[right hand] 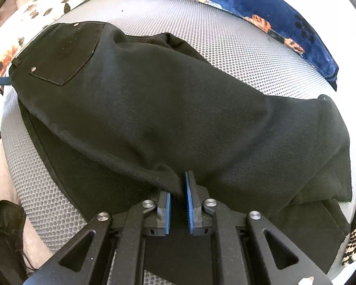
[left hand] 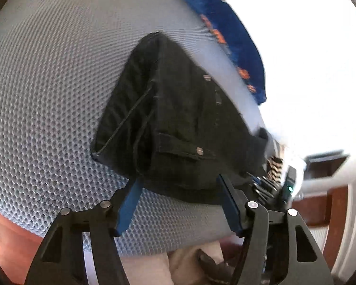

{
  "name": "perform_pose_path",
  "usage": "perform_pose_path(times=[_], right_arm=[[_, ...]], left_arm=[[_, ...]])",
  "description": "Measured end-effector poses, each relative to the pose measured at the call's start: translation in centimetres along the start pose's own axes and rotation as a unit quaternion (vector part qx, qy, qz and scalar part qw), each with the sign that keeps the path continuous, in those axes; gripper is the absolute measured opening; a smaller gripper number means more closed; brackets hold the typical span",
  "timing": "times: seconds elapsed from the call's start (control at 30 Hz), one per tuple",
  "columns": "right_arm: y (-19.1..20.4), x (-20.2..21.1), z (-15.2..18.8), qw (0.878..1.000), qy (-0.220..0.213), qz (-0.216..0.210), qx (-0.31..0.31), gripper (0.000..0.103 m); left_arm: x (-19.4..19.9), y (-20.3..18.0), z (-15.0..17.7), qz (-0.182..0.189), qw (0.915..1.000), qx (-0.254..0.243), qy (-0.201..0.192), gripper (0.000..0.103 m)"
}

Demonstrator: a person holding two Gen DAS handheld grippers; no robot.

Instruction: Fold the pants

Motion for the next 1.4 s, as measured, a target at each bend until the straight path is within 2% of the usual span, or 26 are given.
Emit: perform_pose_path(times=[0.2,0.23,0.27,0.37,0.53,0.67,0.8,0.9,0.93,1.1,1.17,1.2,1.23,1.3,1.4], right_arm=[[0.1,0.2,0.2,1.000,-0.005,0.002,-0.002,0.012],[0.0,0.2,0.2,1.000,-0.005,0.001,-0.003,0.012],[0.0,0.2,0.1,1.000,-0.005,0.000,-0.003,0.012],[-0.3,0.2,0.0,1.000,-0.005,-0.002,-0.014,0.012],[0.0,2.1,-0.5,1.000,-0.018,0.001,-0.025,0.011],[0.9,4.0,-0.4,0.999,-0.027,-0.006,-0.035,0.011],[2.8,3.7,1.1,0.999,-0.011,-0.014,-0.033,0.011],[3.6,2.4,2.2,0.999,0.004,-0.017,-0.046,0.011],[3.6,2.1,2.5,0.998,0.028,-0.020,-0.055,0.011],[3.3,2.2,2.0,0.997,0.022,-0.021,-0.070,0.014],[3.4,2.3,1.8,0.997,0.022,-0.023,-0.070,0.020],[3.4,2.4,1.8,0.997,0.021,-0.021,-0.072,0.030],[3.4,2.6,1.7,0.997,0.018,-0.021,-0.073,0.041],[3.5,3.3,1.8,0.997,0.008,-0.024,-0.072,0.049],[3.6,4.7,1.7,0.998,-0.002,-0.020,-0.066,0.049]], left_arm=[[-0.8,0.5,-1.2,0.001,0.9987,0.047,-0.020,0.045],[-0.7,0.4,-1.4,0.001,0.9988,0.045,-0.022,0.040],[-0.6,0.2,-1.6,-0.008,0.9991,0.035,-0.024,0.026],[-0.2,-0.7,-2.3,-0.014,0.9996,0.006,-0.024,0.021],[0.5,-2.3,-4.0,-0.015,0.9985,-0.052,-0.010,0.021],[-0.1,-2.2,-4.4,-0.038,0.9923,-0.118,0.006,0.021],[-1.7,-1.7,-4.1,-0.047,0.9909,-0.125,0.016,0.021],[-1.0,-0.6,-3.6,-0.055,0.9885,-0.141,0.014,0.022],[-1.1,-0.6,-3.3,-0.065,0.9859,-0.154,0.011,0.023],[-0.7,-2.4,-2.2,-0.104,0.9698,-0.220,-0.016,0.030],[-0.3,-3.3,-2.0,-0.124,0.9629,-0.239,-0.023,0.037],[0.1,-3.6,-1.7,-0.128,0.9608,-0.244,-0.026,0.044],[0.5,-4.0,-1.5,-0.139,0.9558,-0.257,-0.031,0.046],[1.4,-4.6,-1.1,-0.146,0.9490,-0.276,-0.039,0.049],[2.6,-5.7,-0.9,-0.161,0.9388,-0.298,-0.061,0.049]])
Point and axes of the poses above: each gripper's, at about its wrist camera, not at the fingertips, and x roughly against the way its jaws point, y to its left, z to its underside, the point moved 4 cm from there along -x, roughly the way its jaws point, and after that the axes turned 12 degrees about -y, right-handed, at the moved point
